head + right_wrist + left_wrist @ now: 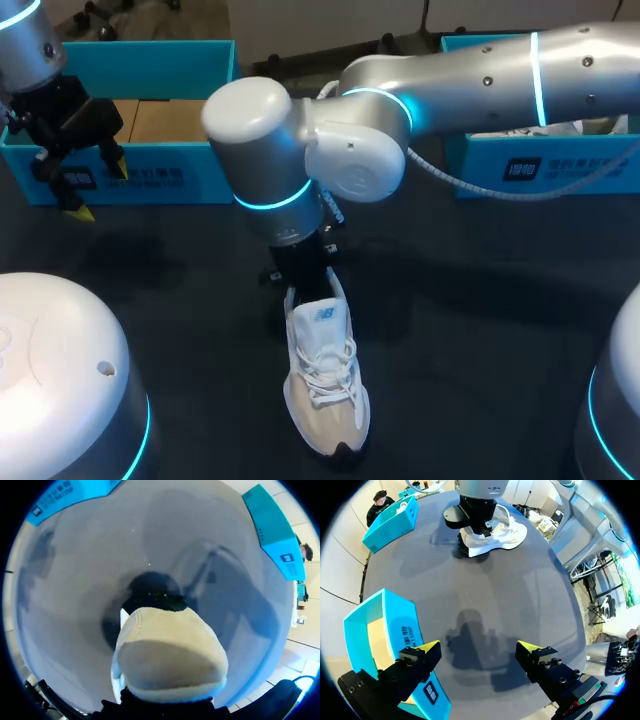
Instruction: Take the shoe out of the shoebox, open the shoe tongue, remove and reinsert the insole, then place the shoe into the shoebox
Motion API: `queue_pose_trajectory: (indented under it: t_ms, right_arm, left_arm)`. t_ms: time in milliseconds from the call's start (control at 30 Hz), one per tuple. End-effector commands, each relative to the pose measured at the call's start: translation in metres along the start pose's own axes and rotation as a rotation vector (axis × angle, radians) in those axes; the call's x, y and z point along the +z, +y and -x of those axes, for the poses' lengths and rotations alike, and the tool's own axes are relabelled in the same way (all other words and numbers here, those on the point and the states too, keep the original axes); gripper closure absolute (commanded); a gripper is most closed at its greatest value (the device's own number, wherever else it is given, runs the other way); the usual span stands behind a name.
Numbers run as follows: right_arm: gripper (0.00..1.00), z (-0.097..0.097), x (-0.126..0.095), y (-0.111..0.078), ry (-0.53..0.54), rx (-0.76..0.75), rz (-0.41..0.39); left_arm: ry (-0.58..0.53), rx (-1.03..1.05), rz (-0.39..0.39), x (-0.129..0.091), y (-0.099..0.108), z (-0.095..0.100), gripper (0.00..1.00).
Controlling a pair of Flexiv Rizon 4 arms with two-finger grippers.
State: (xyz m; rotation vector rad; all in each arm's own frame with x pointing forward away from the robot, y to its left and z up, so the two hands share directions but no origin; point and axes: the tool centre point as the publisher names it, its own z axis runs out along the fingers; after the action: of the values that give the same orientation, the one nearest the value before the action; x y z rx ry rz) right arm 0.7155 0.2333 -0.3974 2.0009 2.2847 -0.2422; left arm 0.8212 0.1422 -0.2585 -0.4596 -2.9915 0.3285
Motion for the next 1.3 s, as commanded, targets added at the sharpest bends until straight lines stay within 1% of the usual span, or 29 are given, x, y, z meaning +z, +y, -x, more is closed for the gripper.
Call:
queue_pose_trajectory:
  t_ms: [33, 233, 300, 333, 500, 733, 1033, 1133, 1167, 1200, 1233, 1267, 1300]
  right_arm:
    - [1.0, 0.005, -0.016, -0.008, 0.025, -0.001, 0.022]
    - [1.0, 0.004, -0.042, -0.017, 0.062, -0.063, 0.036]
    - [1.0, 0.007, -0.046, -0.021, 0.076, -0.093, 0.04]
    - [1.0, 0.009, -0.046, -0.023, 0.082, -0.105, 0.025]
    - [1.0, 0.018, -0.048, -0.028, 0.156, -0.189, -0.043]
    - [1.0, 0.018, -0.046, -0.034, 0.187, -0.179, -0.062]
    - [1.0, 0.012, -0.037, -0.046, 0.228, -0.157, -0.078]
    - [0.85, 0.008, -0.036, -0.05, 0.24, -0.146, -0.083]
    - [0.77, 0.007, -0.036, -0.051, 0.24, -0.144, -0.085]
    - [0.64, 0.006, -0.036, -0.051, 0.243, -0.142, -0.089]
    - [0.55, 0.005, -0.035, -0.051, 0.243, -0.141, -0.09]
    - [0.38, 0.003, -0.035, -0.052, 0.244, -0.14, -0.09]
    - [0.14, 0.002, -0.035, -0.052, 0.244, -0.14, -0.091]
  left_arm:
    - [0.002, 0.001, 0.001, -0.001, 0.0, 0.0, 0.0]
    - [0.002, 0.001, 0.001, -0.001, 0.0, 0.0, 0.0]
    - [0.002, 0.001, 0.001, -0.001, 0.0, 0.0, 0.0]
    - [0.002, 0.001, 0.001, -0.001, 0.0, 0.0, 0.0]
    - [0.002, 0.001, 0.001, -0.001, 0.0, 0.0, 0.0]
    - [0.002, 0.001, 0.001, -0.001, 0.0, 0.0, 0.0]
    - [0.002, 0.001, 0.001, -0.001, 0.0, 0.0, 0.0]
    - [0.002, 0.001, 0.001, -0.001, 0.0, 0.0, 0.0]
    - [0.002, 0.001, 0.001, -0.001, 0.0, 0.0, 0.0]
    - [0.002, 0.001, 0.001, -0.001, 0.0, 0.0, 0.0]
    - [0.002, 0.001, 0.001, -0.001, 0.0, 0.0, 0.0]
    - [0.002, 0.001, 0.001, -0.001, 0.0, 0.0, 0.0]
    - [0.002, 0.001, 0.001, -0.001, 0.0, 0.0, 0.0]
